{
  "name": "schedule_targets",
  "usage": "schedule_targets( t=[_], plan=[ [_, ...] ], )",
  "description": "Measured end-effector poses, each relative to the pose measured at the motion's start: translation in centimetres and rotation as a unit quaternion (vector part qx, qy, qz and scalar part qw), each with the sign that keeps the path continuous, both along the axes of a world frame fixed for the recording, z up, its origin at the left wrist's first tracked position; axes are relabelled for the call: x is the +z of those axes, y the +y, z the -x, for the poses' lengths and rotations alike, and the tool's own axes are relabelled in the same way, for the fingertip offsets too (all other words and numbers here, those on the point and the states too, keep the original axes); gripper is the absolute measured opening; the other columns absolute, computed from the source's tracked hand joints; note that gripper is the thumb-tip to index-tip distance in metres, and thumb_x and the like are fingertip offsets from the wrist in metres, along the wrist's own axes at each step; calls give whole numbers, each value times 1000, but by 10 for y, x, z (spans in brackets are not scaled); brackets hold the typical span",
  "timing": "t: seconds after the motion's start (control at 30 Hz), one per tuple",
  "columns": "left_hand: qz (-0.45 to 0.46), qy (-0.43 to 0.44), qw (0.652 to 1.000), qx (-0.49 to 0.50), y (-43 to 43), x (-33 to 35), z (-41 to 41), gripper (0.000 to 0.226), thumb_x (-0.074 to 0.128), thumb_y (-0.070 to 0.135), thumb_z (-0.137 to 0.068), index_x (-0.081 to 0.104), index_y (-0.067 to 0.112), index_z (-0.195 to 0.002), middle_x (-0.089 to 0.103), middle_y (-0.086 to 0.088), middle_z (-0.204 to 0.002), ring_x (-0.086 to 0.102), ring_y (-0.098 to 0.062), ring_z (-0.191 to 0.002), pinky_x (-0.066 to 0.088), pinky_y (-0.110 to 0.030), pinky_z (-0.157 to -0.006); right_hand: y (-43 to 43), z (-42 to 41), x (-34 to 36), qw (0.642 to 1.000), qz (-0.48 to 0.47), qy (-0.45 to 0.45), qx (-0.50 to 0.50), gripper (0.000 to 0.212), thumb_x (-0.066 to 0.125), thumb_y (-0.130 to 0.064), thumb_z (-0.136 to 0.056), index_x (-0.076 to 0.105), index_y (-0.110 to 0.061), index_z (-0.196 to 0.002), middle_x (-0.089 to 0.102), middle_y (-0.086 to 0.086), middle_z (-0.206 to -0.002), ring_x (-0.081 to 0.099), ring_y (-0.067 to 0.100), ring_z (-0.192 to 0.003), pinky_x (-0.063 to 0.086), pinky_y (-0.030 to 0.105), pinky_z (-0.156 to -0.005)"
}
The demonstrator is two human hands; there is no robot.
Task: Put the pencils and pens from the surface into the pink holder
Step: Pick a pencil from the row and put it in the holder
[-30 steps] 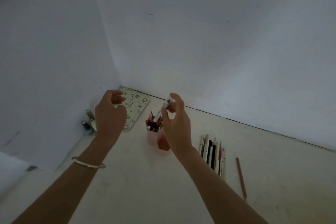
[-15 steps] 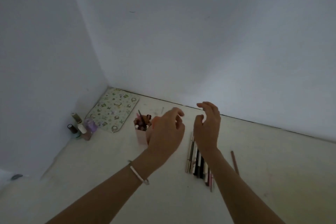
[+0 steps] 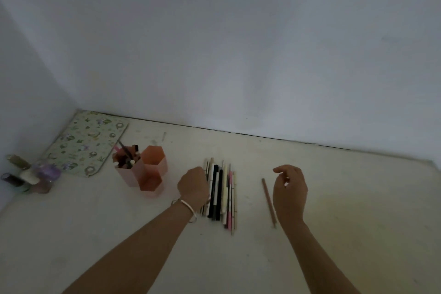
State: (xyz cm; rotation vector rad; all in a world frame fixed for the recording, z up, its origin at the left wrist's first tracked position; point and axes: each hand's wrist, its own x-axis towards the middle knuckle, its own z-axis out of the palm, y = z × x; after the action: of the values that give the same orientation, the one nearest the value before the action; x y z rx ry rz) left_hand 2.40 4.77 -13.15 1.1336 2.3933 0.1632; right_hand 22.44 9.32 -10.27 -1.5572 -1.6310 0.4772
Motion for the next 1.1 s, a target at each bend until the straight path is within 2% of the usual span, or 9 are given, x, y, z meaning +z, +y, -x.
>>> schedule_targets(
  t=[0.17,0.4,0.57,0.67,0.73,0.8,0.87,0.97,1.1],
  plan=[
    [22,-9,1000,16,8,1,-4,15,56,13,-94,65,10,-105,66,-7,-111,65,-23,-101,50,-28,-78,-1,2,-10,1000,21,-7,14,31,49,11,-81,66,-15,-81,60,-4,-93,54,-7,-77,37,2,-63],
    [9,27,1000,12,10,1,-5,14,55,9,-93,65,12,-103,67,-5,-108,65,-21,-99,44,-25,-70,5,4,-19,999,49,-4,22,32,49,9,-83,66,-19,-80,58,-10,-92,58,9,-75,39,15,-60],
    [-63,42,997,-3,16,26,8,9,58,14,-91,61,8,-98,66,-8,-97,63,-23,-84,46,-28,-66,11,-7,-23,998,59,-22,-13,27,50,3,-83,65,-19,-87,62,-4,-98,56,4,-74,36,14,-61],
    [-133,4,991,-13,24,56,17,14,64,18,-87,63,6,-91,65,-7,-85,62,-21,-74,49,-29,-65,15,-16,-34,987,132,-89,-23,20,54,-9,-91,63,-12,-109,60,6,-113,57,20,-99,43,28,-80],
    [-188,-22,982,-8,26,76,22,12,65,17,-83,64,8,-90,66,-5,-84,62,-20,-73,48,-28,-65,13,-20,-45,969,187,-160,-13,29,51,-17,-97,56,-9,-124,56,12,-121,52,29,-112,42,36,-92],
    [-238,-42,970,-6,25,93,25,8,65,17,-82,63,11,-88,64,0,-81,58,-14,-69,41,-23,-62,7,-20,-56,947,214,-239,6,34,47,-13,-97,49,-9,-131,54,14,-124,50,31,-114,42,37,-93],
    [-280,-60,958,0,21,107,29,8,65,19,-82,59,15,-86,60,6,-74,56,-9,-63,39,-19,-56,2,-18,-62,943,211,-256,19,40,41,-1,-94,46,-8,-133,54,16,-122,50,32,-111,42,37,-92],
    [-357,-77,930,40,12,127,50,22,67,18,-82,54,15,-101,60,7,-74,60,-10,-64,53,-26,-59,4,2,-48,974,182,-135,17,48,37,5,-94,38,-5,-140,55,21,-120,52,33,-108,44,42,-92],
    [-450,-32,892,36,-12,145,100,86,69,8,-82,19,32,-147,59,9,-77,64,-7,-63,56,-21,-58,18,51,-1,996,24,-29,75,56,40,1,-98,24,-11,-150,48,9,-99,48,21,-84,47,35,-75]
  ],
)
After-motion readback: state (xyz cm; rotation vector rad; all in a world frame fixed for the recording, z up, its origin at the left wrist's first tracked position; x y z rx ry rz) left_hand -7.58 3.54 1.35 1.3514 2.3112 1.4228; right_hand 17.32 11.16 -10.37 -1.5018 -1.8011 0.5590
